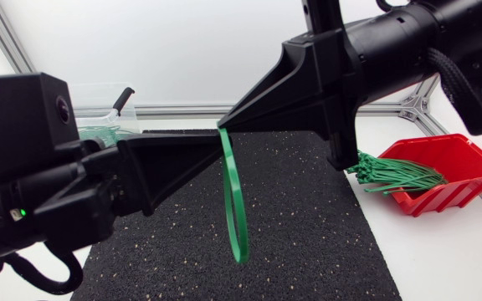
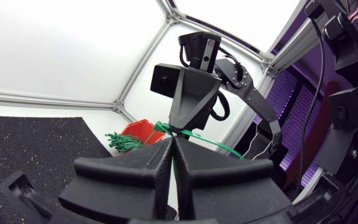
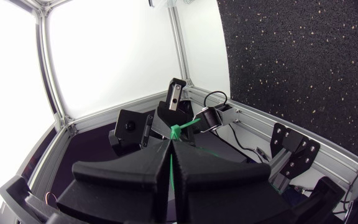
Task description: Take a green cable tie from the red box, thread the tail through the head to close it, then place it in the transparent bin on the left.
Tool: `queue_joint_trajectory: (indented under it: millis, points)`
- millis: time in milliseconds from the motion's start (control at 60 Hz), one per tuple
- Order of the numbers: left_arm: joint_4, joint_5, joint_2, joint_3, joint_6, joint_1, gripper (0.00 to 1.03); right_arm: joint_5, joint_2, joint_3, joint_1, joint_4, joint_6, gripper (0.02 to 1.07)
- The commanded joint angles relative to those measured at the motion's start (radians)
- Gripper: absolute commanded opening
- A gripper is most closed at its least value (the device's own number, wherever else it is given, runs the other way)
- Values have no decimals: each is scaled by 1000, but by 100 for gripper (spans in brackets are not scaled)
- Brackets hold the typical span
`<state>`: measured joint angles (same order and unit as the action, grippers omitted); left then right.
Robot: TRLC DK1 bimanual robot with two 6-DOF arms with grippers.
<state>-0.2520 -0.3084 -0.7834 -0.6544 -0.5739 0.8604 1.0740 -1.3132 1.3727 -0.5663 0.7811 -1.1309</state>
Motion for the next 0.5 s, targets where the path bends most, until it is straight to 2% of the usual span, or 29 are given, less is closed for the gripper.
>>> queue_joint_trajectory:
  millis: [0,133,350,483]
  points:
    - [-58,-31,24,-13,25,19,4,-36,-41,-34,13,-11,-33,8]
    - [-58,-31,21,-8,31,19,4,-36,-35,-44,16,-17,-30,9]
    - [-56,-31,19,2,37,19,4,-36,22,-58,5,-20,-30,38]
    - [-55,-34,18,7,37,11,4,-36,45,-63,3,-25,-27,39]
